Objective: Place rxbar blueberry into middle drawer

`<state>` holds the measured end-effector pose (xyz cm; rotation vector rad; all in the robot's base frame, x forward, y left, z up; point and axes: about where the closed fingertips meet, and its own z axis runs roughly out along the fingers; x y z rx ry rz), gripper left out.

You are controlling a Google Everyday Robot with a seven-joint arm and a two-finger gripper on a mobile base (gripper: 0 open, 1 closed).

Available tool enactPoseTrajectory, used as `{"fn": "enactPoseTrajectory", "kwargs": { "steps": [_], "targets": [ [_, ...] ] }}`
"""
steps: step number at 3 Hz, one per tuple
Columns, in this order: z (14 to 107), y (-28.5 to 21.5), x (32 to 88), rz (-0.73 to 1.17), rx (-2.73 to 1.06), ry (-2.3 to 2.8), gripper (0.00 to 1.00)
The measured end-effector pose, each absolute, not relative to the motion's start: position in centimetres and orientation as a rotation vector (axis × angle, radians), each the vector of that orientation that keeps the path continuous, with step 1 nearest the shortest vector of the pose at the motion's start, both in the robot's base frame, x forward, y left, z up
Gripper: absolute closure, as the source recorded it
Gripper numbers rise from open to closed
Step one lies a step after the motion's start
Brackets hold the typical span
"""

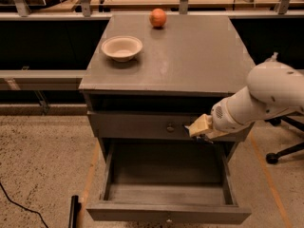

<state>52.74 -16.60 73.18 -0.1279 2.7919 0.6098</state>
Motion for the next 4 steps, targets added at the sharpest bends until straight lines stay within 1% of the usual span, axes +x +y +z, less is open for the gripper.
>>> {"fn": "enactPoseTrajectory", "kwargs": {
  "steps": [1,2,3,4],
  "targets": [
    [73.3,-16.7,53.9,0.595,-0.112,2.749,1.0],
    [72.8,-16.5,53.6,0.583,-0.109,2.762,1.0],
    [69.3,-17.1,53.4,0.649,-0.06,2.758,1.0],
    [63.4,-17.4,53.2,0.793,-0.059,2.753,1.0]
  ]
}}
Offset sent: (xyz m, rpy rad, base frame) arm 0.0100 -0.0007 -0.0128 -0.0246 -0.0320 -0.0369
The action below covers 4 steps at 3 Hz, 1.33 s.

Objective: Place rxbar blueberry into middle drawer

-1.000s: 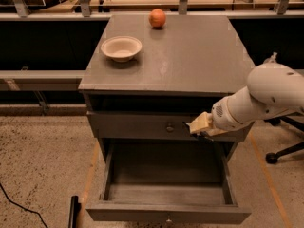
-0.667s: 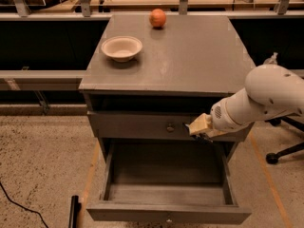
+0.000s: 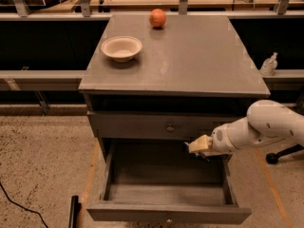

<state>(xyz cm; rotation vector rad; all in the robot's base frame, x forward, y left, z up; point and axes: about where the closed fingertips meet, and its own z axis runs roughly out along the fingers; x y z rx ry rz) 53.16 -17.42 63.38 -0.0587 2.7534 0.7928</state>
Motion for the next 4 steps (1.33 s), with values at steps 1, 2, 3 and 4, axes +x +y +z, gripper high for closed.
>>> {"fn": "enactPoseTrajectory", "kwargs": {
  "steps": [1,2,3,4],
  "targets": [
    [58.4,-17.4,53.7,0.867,-0.088,2.743,0.82],
    [53.3,-17.4,53.9,0.895,-0.107,2.786,0.58],
    [46.9,-17.9,52.6,0.859,-0.061,2.87,0.28],
    [44.3,-17.7,52.5,0.827,-0.036,2.909,0.05]
  ]
}}
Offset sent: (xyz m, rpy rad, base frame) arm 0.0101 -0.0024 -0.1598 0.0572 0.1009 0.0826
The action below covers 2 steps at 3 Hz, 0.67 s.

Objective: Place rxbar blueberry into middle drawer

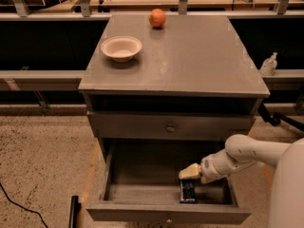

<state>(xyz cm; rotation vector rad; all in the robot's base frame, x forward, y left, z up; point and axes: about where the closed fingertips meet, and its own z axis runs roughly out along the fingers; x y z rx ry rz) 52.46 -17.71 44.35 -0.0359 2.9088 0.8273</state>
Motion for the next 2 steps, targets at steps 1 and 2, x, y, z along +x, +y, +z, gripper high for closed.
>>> {"fn": "enactPoseTrajectory", "kwargs": {
  "steps": [1,2],
  "targets": [
    [46.8,-18.8,52.5,0.8,0.043,2.889,0.08],
    [54.1,-20.2,52.9,0.722,0.055,2.856,0.31]
  ]
}}
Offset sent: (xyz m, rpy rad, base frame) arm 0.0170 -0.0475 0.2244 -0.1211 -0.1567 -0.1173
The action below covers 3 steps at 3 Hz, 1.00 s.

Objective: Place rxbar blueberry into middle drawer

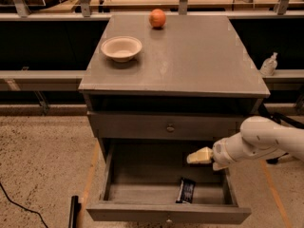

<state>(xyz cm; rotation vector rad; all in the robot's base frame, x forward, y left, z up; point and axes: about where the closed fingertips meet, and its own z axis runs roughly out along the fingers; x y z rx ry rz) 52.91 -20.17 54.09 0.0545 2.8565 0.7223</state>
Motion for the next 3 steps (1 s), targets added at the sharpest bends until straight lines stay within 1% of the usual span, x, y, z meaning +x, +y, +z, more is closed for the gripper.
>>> {"fn": "enactPoseTrajectory", "kwargs": {
  "steps": [2,3],
  "targets": [
    [69.9,-20.3,54.1,0.641,0.077,2.882,0.78],
    [70.3,-19.9,52.4,0.672,0.07,2.955,0.76]
  ]
}}
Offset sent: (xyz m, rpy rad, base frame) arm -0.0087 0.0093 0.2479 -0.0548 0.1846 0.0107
